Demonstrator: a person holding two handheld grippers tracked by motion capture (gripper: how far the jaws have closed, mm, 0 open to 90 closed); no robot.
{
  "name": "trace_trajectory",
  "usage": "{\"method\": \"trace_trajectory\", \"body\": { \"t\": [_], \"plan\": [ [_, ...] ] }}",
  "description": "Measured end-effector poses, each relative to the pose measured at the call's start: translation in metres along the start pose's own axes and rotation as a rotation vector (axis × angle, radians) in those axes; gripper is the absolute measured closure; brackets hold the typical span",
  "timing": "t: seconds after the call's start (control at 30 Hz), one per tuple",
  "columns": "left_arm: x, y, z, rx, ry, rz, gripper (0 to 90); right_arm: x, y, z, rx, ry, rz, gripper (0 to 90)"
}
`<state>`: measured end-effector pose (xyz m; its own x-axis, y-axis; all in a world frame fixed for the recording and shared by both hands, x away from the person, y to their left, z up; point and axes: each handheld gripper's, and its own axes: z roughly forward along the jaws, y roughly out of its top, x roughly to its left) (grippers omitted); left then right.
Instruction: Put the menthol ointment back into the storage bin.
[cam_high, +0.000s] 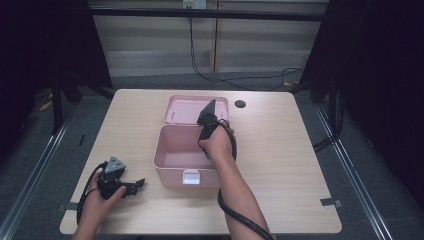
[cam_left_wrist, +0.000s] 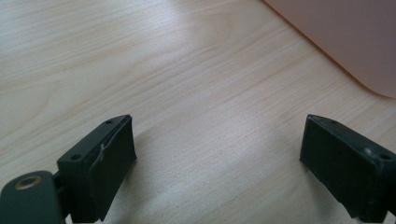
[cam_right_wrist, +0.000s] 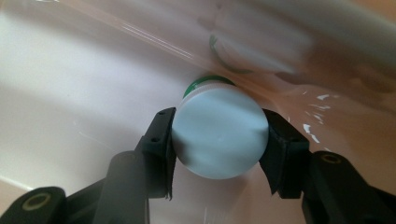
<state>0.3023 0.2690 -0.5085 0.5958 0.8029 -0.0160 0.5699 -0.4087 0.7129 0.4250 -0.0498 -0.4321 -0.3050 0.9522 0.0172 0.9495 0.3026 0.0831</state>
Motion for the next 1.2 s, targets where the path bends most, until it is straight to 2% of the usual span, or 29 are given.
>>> {"method": "trace_trajectory", "body": {
  "t": [0.4, 0.53, 1.2],
  "plan": [
    [-0.0004, -0.0001, 0.0000, -0.003, 0.005, -0.002, 9.7, -0.0003, -0.0015, 0.0014, -0.016, 0.001, 0.001, 50.7],
    [-0.0005, -0.0001, 0.0001, -0.002, 0.003, -0.002, 9.7, 0.0008, -0.0018, 0.0024, -0.018, -0.014, -0.009, 50.6],
    [-0.0005, -0.0004, -0.0004, -0.001, 0.004, 0.001, 9.8, 0.0011, -0.0036, 0.0068, -0.023, 0.000, 0.017, 50.1]
  ]
}}
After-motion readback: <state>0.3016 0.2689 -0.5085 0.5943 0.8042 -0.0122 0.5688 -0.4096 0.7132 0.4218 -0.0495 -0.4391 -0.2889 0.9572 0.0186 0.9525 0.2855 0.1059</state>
